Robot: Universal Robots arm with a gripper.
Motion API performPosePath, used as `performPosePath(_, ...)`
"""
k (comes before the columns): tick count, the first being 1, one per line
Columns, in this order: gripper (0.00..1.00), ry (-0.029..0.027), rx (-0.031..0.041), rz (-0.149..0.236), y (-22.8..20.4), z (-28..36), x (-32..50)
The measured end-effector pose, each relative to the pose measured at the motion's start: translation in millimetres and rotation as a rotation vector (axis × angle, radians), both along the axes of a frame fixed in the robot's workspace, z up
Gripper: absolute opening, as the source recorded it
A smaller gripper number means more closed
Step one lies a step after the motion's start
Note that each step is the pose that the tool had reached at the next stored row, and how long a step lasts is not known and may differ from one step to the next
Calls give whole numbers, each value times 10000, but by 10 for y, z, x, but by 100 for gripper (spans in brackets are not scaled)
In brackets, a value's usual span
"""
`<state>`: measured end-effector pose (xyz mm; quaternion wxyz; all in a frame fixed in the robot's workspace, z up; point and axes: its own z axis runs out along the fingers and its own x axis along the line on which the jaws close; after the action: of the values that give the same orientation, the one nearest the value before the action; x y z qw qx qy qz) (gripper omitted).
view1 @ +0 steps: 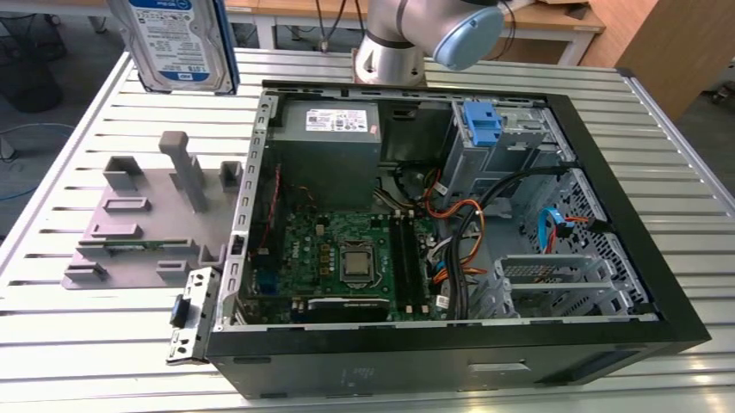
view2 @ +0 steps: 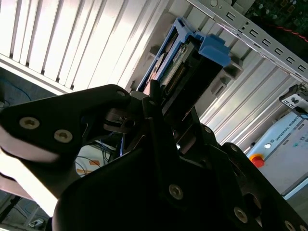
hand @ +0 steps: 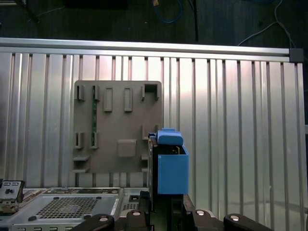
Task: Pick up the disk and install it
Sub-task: 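Pick up the disk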
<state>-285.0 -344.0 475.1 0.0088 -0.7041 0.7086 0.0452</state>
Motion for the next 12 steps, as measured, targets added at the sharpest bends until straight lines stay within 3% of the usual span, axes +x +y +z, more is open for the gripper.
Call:
performPosePath(5,35,0,0,0,0,3,37)
performPosePath(12,35,5,-1,0,0,4,233)
